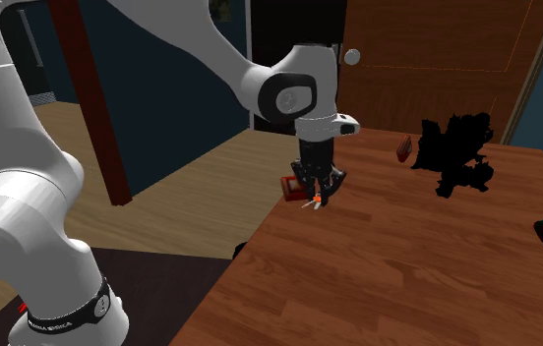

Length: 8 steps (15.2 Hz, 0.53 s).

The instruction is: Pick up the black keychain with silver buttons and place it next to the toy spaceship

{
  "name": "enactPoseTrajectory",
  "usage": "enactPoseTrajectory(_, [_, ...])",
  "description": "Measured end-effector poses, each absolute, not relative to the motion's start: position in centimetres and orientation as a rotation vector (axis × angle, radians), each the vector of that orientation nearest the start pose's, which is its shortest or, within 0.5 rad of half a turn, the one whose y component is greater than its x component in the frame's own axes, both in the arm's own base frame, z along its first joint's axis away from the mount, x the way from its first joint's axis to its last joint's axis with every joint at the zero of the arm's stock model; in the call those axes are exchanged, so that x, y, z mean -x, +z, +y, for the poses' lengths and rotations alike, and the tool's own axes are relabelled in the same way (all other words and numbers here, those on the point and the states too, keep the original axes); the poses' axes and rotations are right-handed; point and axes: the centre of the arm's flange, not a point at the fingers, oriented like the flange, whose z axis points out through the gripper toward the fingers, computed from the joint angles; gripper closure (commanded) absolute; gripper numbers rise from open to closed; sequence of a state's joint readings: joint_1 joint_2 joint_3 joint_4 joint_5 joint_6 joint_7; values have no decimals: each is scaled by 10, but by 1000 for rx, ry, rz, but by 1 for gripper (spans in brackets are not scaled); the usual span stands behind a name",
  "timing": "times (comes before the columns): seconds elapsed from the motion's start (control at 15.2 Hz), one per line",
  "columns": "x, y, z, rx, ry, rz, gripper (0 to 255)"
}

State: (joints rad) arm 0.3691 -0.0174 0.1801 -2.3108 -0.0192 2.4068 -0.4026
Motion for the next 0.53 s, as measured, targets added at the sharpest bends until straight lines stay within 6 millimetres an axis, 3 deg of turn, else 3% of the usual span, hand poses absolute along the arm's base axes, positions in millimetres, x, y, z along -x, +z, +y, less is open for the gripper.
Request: enactPoseTrajectory(0.53, [-442,403,270,2786,-179,-1460,255])
